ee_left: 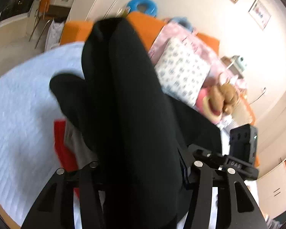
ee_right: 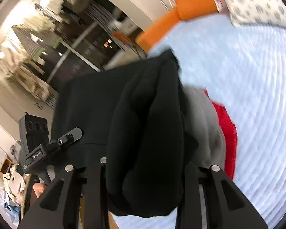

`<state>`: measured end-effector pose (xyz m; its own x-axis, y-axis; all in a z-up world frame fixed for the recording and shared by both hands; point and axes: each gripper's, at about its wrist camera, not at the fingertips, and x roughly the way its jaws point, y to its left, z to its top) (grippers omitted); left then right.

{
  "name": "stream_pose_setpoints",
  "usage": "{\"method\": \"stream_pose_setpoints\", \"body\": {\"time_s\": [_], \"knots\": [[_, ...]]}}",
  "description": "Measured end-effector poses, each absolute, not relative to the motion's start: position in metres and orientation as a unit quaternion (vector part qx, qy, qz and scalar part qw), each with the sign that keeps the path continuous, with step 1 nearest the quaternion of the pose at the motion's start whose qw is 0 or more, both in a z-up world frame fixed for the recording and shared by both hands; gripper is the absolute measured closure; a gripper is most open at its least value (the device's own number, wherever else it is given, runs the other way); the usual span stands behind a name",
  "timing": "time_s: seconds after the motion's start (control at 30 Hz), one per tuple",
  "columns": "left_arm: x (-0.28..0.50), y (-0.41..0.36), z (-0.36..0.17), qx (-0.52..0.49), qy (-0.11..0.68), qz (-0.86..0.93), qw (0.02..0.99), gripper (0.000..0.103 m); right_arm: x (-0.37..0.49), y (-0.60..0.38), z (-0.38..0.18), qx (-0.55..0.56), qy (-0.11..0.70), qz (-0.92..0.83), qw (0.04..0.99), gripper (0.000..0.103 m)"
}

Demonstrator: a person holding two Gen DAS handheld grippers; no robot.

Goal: Fold large clothes
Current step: 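Carry the hoodie bundle with both grippers toward the grey and red clothes stack, then lower the hoodie bundle onto the grey and red stack and open both grippers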

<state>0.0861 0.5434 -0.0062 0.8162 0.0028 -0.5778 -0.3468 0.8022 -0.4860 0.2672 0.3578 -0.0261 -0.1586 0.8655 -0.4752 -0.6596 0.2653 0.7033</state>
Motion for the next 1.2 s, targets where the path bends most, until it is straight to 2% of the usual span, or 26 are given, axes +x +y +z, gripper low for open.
{"method": "stream_pose_setpoints", "body": {"time_s": [0.17, 0.27, 0.43, 0.47, 0.5, 0.57, 0.63, 0.73, 0.77, 0.8, 0.83, 0.87, 1.0, 1.1, 1.2], "knots": [[0.101, 0.543, 0.024, -0.284, 0.274, 0.09, 0.915, 0.049, 0.275, 0.362, 0.013, 0.1, 0.431, 0.609, 0.658, 0.072], [0.098, 0.546, 0.019, -0.293, 0.263, 0.086, 0.915, 0.049, 0.281, 0.355, 0.011, 0.098, 0.431, 0.61, 0.657, 0.072], [0.083, 0.566, -0.046, -0.361, 0.283, 0.083, 0.885, 0.049, 0.278, 0.365, -0.038, 0.065, 0.474, 0.583, 0.657, 0.072], [0.08, 0.57, -0.065, -0.376, 0.285, 0.083, 0.878, 0.046, 0.277, 0.364, -0.05, 0.051, 0.48, 0.574, 0.662, 0.072], [0.079, 0.573, -0.077, -0.386, 0.284, 0.083, 0.874, 0.039, 0.276, 0.364, -0.063, 0.04, 0.488, 0.563, 0.665, 0.07], [0.073, 0.576, -0.1, -0.405, 0.274, 0.068, 0.87, 0.033, 0.277, 0.358, -0.082, 0.042, 0.505, 0.553, 0.661, 0.055], [0.07, 0.57, -0.101, -0.381, 0.276, 0.058, 0.881, 0.031, 0.279, 0.353, -0.086, 0.042, 0.513, 0.561, 0.648, 0.049], [0.059, 0.565, -0.089, -0.349, 0.294, 0.06, 0.888, 0.019, 0.28, 0.349, -0.077, 0.001, 0.517, 0.571, 0.637, 0.044], [0.051, 0.566, -0.085, -0.344, 0.296, 0.07, 0.888, 0.012, 0.28, 0.344, -0.072, -0.018, 0.516, 0.57, 0.639, 0.042], [0.038, 0.57, -0.08, -0.34, 0.292, 0.085, 0.89, 0.01, 0.282, 0.342, -0.066, -0.036, 0.51, 0.562, 0.65, 0.031], [0.025, 0.576, -0.076, -0.343, 0.282, 0.092, 0.891, 0.01, 0.283, 0.335, -0.06, -0.055, 0.501, 0.548, 0.668, 0.01], [0.009, 0.583, -0.071, -0.352, 0.269, 0.102, 0.891, 0.01, 0.285, 0.327, -0.056, -0.062, 0.491, 0.544, 0.678, 0.005], [-0.029, 0.602, -0.047, -0.367, 0.247, 0.147, 0.885, 0.01, 0.304, 0.296, -0.026, -0.034, 0.459, 0.542, 0.704, 0.009], [-0.012, 0.593, -0.018, -0.328, 0.255, 0.137, 0.899, 0.01, 0.308, 0.302, 0.008, -0.029, 0.426, 0.559, 0.711, 0.02], [0.03, 0.566, 0.019, -0.273, 0.257, 0.109, 0.921, 0.01, 0.304, 0.332, 0.025, -0.06, 0.428, 0.558, 0.709, 0.038]]}}
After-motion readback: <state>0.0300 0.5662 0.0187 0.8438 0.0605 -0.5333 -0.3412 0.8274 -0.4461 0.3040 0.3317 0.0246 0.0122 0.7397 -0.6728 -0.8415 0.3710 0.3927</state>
